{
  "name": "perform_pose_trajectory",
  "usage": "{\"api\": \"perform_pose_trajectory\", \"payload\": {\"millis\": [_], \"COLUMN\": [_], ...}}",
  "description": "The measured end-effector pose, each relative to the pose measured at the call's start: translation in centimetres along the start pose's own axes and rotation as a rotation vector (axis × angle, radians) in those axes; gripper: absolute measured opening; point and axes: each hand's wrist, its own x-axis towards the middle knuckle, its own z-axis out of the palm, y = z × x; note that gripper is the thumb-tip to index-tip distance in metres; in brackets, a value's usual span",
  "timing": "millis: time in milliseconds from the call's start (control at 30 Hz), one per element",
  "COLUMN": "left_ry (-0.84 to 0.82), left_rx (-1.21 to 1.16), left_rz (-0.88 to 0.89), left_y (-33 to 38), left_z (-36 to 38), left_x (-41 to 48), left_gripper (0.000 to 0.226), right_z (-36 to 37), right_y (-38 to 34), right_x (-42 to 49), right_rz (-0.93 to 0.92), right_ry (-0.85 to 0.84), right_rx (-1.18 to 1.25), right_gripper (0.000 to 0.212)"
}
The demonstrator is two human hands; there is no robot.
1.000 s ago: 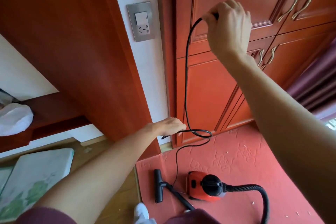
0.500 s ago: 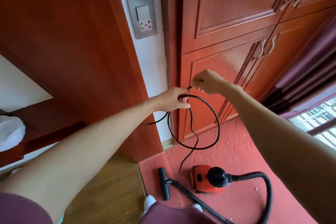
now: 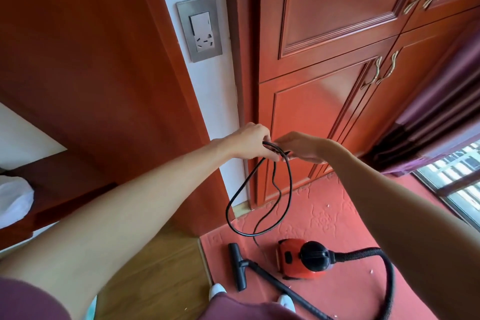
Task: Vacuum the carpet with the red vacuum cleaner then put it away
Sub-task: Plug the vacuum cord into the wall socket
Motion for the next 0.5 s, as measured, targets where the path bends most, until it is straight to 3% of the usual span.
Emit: {"api": "perform_pose_trajectory", "payload": {"millis": [100,167,233,300,333,400,467,500], "left_ry": [-0.092,-0.095,-0.080,-0.074,-0.065,-0.022,0.041,0.060], "left_rx": [0.038,0.013,-0.080,-0.191,-0.234,-0.297,-0.340,-0.362], "left_rz": [-0.045,-0.069,-0.119,-0.179,-0.206,-0.247,-0.272,-0.280], "left_y": [0.9,1.1,0.7,0.1,-0.1,-0.3,-0.3,-0.3], "left_z": [-0.3,-0.2,-0.1,0.0,0.0,0.2,0.1,0.0], "left_x": [0.8,1.5,2.0,2.6,2.8,3.4,3.9,4.0], "left_gripper": [0.042,0.039,0.038,0.037,0.037,0.038,0.038,0.036], "right_z": [-0.3,-0.3,-0.2,1.2,2.3,4.8,7.0,7.7], "right_y": [0.9,1.4,1.8,1.4,0.6,-0.5,-1.3,-1.7], "right_x": [0.3,0.7,1.4,0.5,-0.5,-1.9,-2.5,-2.6], "right_rz": [-0.028,-0.066,-0.120,-0.221,-0.241,-0.150,-0.038,-0.010], "right_ry": [-0.050,0.090,0.557,1.062,1.146,0.966,0.617,0.471], "right_rx": [0.142,0.111,-0.072,-0.034,0.034,0.063,0.176,0.309], "right_gripper": [0.026,0.024,0.021,0.011,0.011,0.025,0.039,0.036]}}
